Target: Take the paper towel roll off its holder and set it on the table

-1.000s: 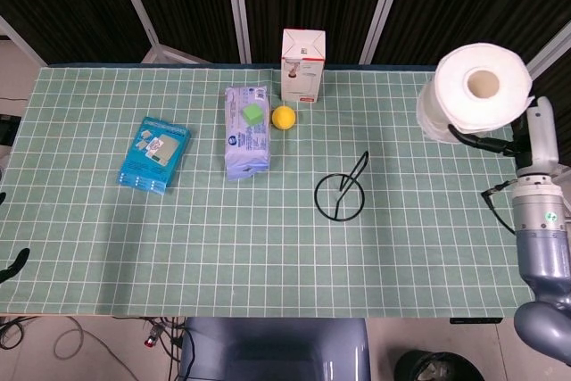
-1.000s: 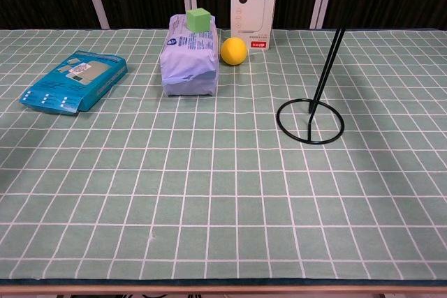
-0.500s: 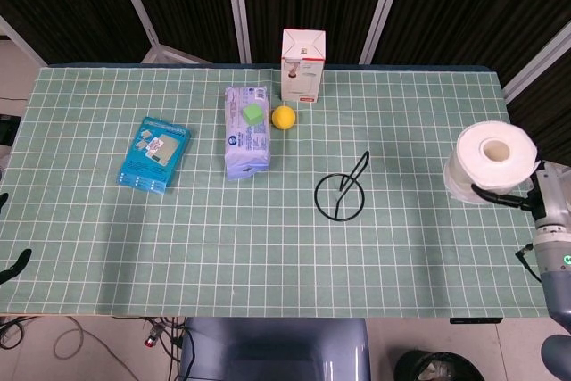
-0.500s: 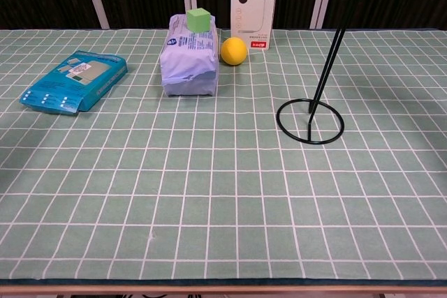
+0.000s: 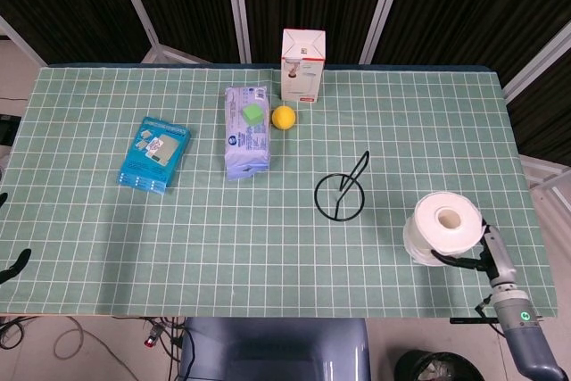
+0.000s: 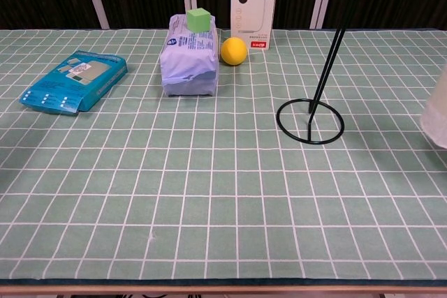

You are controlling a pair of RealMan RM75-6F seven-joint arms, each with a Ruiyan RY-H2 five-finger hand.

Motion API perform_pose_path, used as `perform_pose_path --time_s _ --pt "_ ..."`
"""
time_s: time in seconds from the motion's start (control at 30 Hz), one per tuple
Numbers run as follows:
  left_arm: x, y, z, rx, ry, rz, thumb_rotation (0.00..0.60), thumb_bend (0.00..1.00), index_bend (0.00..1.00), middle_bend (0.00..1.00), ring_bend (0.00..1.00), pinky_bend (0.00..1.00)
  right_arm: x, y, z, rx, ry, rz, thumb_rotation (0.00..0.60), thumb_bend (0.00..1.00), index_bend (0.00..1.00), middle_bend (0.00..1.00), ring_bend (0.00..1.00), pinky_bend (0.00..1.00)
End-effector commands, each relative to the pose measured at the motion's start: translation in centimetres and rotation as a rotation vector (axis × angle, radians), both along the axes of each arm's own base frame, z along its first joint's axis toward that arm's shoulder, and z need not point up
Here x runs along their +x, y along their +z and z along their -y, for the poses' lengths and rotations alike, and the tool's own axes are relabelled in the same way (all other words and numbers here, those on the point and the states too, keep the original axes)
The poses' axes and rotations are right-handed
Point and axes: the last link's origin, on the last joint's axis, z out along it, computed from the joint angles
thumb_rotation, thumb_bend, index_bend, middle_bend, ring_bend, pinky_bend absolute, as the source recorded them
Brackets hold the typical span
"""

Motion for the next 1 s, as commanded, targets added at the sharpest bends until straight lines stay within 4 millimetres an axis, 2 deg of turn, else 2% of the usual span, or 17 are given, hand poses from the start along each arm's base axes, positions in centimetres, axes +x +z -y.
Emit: perform_pose_path --time_s 0.03,0.2,0.37,0.6,0.73,0.8,0.9,1.0 --pt "0.0 0.0 0.0 0.001 0.001 0.001 0.600 0.22 0.05 0.00 0.00 0.00 0.7 -2.4 -0.2 0.013 0.020 0.025 0.600 0.00 0.35 0.30 0.28 0.14" --pt "-0.1 0.1 -0.1 -0.001 0.003 0.001 0.600 0.22 0.05 0.00 0.00 0.00 2.2 -5.6 0.3 0.019 0.047 0.041 0.600 0.00 0.35 0.30 0.28 0.14" --pt "-0.1 0.1 -0.1 0.000 0.003 0.002 0.600 0.22 0.05 0.00 0.00 0.00 3.3 -8.0 0.5 0.029 0.057 0.055 0.600 0.00 0.35 0.30 0.26 0.12" --pt "-0.1 0.0 -0.1 -0.003 0.001 0.002 0.600 0.22 0.05 0.00 0.00 0.00 4.2 -9.8 0.2 0.016 0.074 0.053 0.600 0.00 0.35 0.29 0.25 0.11" --pt "-0.2 0.1 -0.1 -0.001 0.004 0.002 0.600 0.22 0.05 0.00 0.00 0.00 4.4 -10.7 0.1 0.015 0.088 0.036 0.600 0.00 0.35 0.25 0.19 0.08" --pt "-0.2 0.1 -0.1 -0.001 0.003 0.001 0.600 0.22 0.05 0.00 0.00 0.00 4.4 -11.2 -0.3 0.036 0.099 0.031 0.600 0.00 0.28 0.19 0.13 0.04" --pt "-0.1 0.0 -0.1 -0.004 0.003 -0.001 0.600 0.22 0.05 0.00 0.00 0.00 4.4 -11.7 -0.9 0.078 0.117 0.020 0.600 0.00 0.13 0.08 0.04 0.00" --pt "-0.1 -0.1 -0.1 -0.005 0.002 -0.001 0.600 0.22 0.05 0.00 0.00 0.00 4.5 -12.1 -1.3 0.119 0.128 0.018 0.600 0.00 0.02 0.01 0.00 0.00"
